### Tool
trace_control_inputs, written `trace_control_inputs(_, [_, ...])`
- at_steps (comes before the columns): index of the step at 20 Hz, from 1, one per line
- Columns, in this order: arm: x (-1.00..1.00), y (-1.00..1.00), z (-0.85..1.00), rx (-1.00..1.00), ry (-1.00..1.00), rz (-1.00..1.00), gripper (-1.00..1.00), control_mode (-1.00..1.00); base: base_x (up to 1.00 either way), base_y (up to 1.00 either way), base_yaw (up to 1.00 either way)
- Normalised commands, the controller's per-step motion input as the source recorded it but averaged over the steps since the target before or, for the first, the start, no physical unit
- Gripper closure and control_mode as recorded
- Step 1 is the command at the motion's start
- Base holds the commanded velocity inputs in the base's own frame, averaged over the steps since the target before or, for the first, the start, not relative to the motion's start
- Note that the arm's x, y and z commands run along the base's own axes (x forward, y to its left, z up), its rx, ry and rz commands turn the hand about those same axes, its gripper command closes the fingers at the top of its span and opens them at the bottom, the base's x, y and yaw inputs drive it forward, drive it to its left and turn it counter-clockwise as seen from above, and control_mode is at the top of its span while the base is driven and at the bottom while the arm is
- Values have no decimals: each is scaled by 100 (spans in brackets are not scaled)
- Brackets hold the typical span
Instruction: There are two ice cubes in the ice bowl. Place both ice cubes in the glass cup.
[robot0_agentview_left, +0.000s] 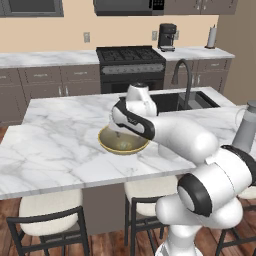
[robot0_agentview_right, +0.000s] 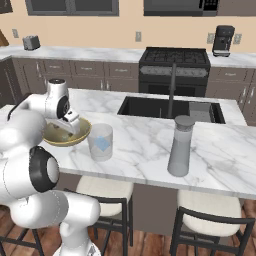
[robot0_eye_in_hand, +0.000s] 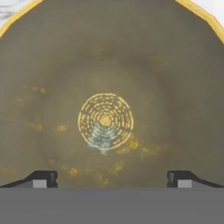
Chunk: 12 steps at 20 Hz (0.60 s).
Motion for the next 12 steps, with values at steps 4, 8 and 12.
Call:
trace_control_inputs(4, [9, 18, -19, 0, 5, 0, -100, -100, 0, 0, 0])
trace_control_inputs(8, [23, 8, -23, 0, 1, 0, -100, -100, 0, 0, 0])
trace_control_inputs(12, [22, 0, -24, 0, 1, 0, -100, -100, 0, 0, 0])
